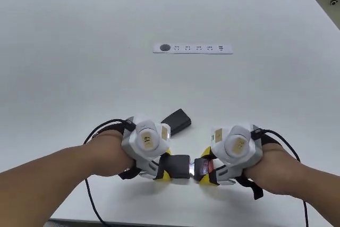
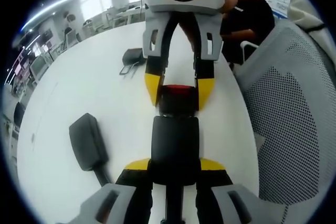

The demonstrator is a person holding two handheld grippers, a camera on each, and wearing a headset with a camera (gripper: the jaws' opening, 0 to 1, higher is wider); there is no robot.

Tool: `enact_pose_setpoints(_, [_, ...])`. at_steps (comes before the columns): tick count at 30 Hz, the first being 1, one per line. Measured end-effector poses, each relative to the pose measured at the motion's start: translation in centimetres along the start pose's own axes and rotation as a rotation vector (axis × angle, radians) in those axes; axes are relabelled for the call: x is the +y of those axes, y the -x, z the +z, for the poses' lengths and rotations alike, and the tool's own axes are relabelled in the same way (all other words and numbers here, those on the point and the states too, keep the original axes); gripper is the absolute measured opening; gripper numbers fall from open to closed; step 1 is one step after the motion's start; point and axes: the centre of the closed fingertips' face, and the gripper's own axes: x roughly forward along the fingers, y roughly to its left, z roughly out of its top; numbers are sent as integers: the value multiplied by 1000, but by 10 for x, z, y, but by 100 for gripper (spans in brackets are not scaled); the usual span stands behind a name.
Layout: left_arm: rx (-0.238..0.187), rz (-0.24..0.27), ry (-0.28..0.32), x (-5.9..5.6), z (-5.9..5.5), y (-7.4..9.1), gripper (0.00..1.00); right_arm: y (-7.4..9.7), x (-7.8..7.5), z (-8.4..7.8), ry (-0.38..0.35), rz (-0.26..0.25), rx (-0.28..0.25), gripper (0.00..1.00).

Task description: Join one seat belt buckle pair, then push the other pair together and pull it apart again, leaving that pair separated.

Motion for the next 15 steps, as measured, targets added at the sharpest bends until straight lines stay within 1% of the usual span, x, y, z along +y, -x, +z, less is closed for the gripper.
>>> enact_pose_setpoints(8, [-15,0,16,0,0,-1,31,0,0,-4,-9,-17,-7,32])
enact_pose_setpoints(15, [-22,-2,27,0,0,0,31,-1,0,-4,-14,-19,-6,32])
